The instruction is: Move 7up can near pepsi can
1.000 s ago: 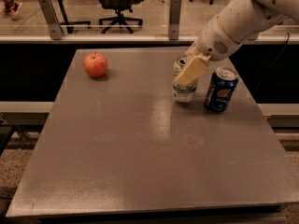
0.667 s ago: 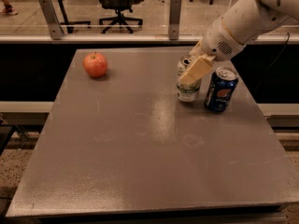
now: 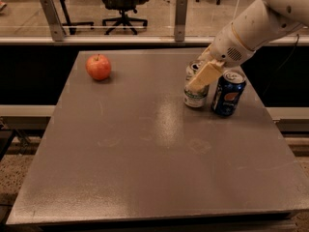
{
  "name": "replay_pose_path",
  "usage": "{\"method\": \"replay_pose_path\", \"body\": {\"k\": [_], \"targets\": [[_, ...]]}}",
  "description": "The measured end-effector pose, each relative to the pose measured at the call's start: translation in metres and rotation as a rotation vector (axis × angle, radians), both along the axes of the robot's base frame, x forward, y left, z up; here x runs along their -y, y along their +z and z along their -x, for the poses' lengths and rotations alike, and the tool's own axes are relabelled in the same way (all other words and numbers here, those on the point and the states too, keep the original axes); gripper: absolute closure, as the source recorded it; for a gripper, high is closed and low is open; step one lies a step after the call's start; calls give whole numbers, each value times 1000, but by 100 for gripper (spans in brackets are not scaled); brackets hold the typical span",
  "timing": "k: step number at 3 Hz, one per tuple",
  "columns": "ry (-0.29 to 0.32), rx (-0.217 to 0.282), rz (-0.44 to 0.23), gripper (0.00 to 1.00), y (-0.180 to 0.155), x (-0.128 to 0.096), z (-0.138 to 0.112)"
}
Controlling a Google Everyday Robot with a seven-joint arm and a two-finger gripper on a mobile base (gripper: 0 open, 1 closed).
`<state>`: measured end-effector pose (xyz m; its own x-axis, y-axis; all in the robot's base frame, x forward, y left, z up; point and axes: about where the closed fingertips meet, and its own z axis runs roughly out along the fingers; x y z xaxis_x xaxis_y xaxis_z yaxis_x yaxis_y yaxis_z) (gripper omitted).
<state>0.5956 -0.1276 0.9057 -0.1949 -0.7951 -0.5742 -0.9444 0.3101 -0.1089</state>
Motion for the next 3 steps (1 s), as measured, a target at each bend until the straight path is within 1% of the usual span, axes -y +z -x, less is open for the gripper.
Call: {"method": "replay_pose_path", "body": {"k": [1, 2, 3], "targets": [[-3, 2, 1, 0, -2, 1, -1], [2, 15, 1, 0, 6, 2, 0], [2, 15, 1, 0, 6, 2, 0]]}}
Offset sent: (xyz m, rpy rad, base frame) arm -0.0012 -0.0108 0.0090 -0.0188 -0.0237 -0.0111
